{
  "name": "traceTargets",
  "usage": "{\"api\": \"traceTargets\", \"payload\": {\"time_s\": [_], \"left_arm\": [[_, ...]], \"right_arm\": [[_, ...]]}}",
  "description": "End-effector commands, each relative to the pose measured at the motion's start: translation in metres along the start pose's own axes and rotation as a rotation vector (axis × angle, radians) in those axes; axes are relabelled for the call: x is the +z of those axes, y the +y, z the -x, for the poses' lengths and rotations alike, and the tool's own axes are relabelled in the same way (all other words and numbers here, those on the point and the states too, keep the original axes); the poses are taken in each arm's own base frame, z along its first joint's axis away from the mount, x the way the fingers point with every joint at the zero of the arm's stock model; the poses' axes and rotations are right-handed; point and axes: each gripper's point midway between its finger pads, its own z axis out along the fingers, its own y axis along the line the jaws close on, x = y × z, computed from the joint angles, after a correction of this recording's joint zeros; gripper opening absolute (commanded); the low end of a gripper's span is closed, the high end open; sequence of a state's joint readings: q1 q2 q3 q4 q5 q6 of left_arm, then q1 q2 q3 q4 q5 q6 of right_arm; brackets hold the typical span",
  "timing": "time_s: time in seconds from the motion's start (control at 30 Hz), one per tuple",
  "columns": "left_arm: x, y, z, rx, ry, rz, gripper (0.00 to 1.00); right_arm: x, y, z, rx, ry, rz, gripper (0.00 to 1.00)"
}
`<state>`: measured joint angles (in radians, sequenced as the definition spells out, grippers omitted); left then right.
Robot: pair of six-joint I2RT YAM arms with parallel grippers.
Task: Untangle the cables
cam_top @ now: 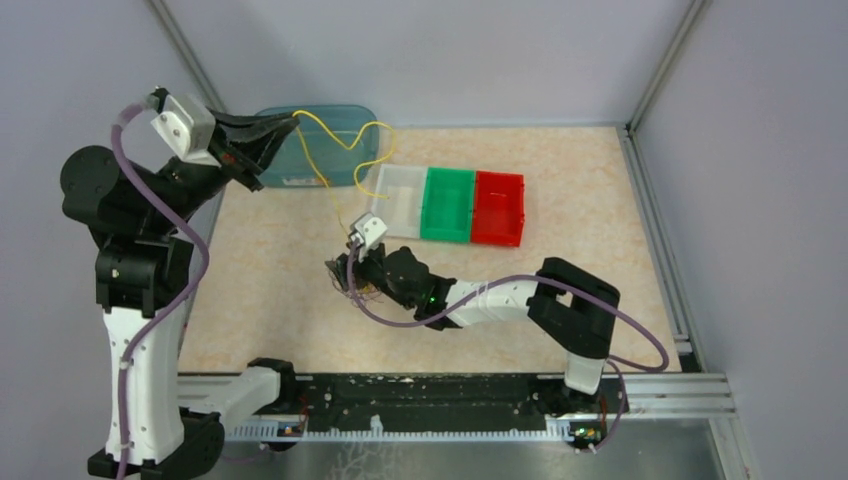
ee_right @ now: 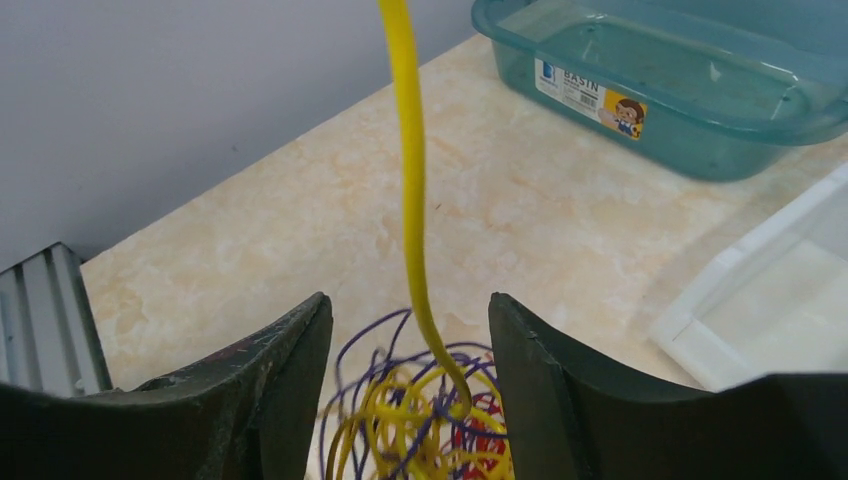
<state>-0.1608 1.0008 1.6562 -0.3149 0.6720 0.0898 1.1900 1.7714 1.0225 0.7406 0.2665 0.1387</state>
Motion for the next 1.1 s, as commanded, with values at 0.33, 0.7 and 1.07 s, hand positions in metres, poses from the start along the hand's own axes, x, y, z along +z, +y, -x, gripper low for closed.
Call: {"api": "traceTargets", "payload": {"time_s": [0.33,0.7,1.07], "left_arm": [[-0.014,0.031,0.083,0.179,-0.178,0.192,0.00],[-0.036,0.065,0.172,0.474,-0.394,0.432,0.00],[-0.065,0.093,0.217,0.625,-0.528,0.678,0.00]], "right_arm": [[-0.019,-0.027,-0.051,0.076,0.020,-0.088,0.51],[-0.062,-0.055,-0.095,0.111,0.089,-0.182,0.52],[-0.087,-0.076,-0.102,0.142,0.093,-0.262,0.55]]}}
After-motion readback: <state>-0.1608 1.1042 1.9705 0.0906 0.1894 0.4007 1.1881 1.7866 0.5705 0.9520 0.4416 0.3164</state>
